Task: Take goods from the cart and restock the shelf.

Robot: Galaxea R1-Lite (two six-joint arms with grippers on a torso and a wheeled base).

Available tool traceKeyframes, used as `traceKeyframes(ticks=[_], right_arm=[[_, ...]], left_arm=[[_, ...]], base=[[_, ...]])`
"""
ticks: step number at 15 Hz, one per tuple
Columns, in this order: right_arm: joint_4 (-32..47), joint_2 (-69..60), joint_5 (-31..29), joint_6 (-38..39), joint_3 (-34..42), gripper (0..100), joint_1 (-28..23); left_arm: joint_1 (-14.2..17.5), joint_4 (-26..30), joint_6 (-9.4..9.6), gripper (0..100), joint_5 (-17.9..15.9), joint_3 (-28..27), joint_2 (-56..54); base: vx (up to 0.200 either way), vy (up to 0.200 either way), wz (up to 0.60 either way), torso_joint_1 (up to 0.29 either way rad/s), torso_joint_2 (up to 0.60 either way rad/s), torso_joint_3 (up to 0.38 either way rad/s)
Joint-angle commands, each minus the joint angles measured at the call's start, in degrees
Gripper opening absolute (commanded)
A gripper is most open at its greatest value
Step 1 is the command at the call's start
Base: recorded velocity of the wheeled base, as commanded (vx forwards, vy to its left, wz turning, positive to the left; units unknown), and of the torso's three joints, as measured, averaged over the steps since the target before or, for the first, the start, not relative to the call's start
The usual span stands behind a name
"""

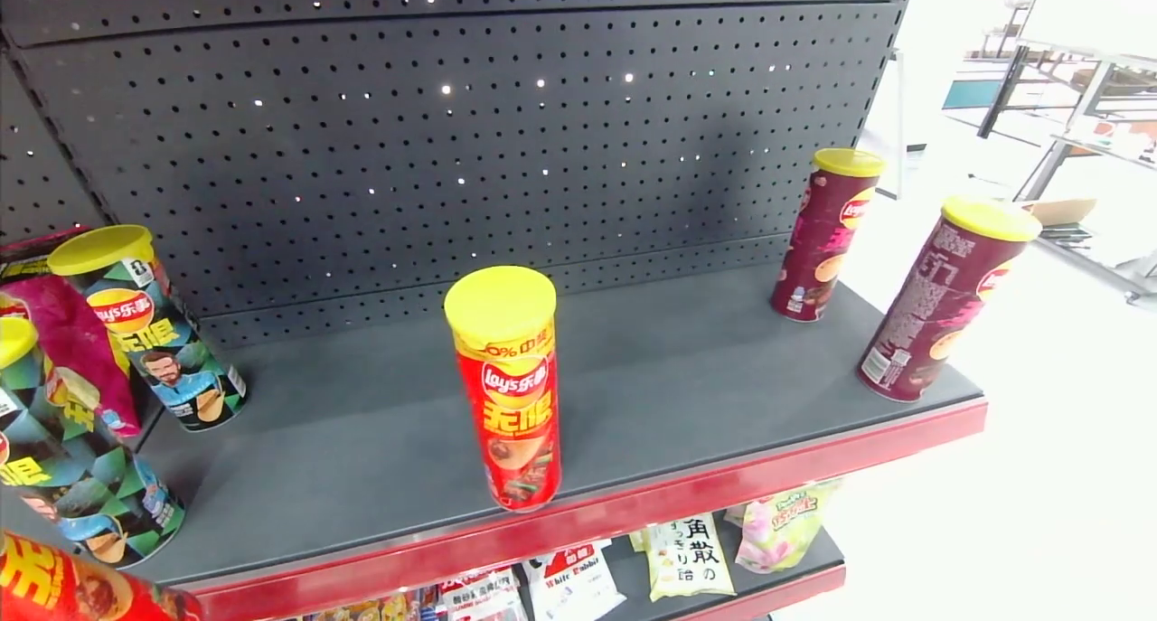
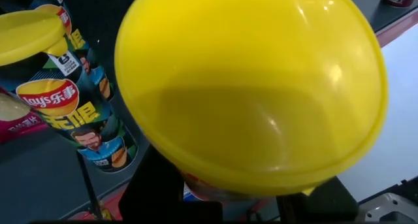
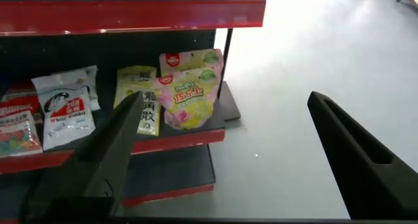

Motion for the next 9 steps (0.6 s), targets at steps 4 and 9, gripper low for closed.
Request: traceKeyframes(ticks=[4, 9], right_arm=[[-12.1, 0.2, 11.3, 1.1, 5.7, 100, 0.0], [-12.0, 1.7, 6.3, 1.1, 5.8, 100, -1.2]], left_arm=[[0.0, 0.0, -0.07, 0, 0.0, -0.4, -0.1], [0.0, -0.3, 0.02, 0, 0.0, -0.5, 0.3]], base=[[0.0, 0.0, 0.0, 0.0, 0.0, 0.0], [0.0, 0.0, 0.0, 0.0, 0.0, 0.0]])
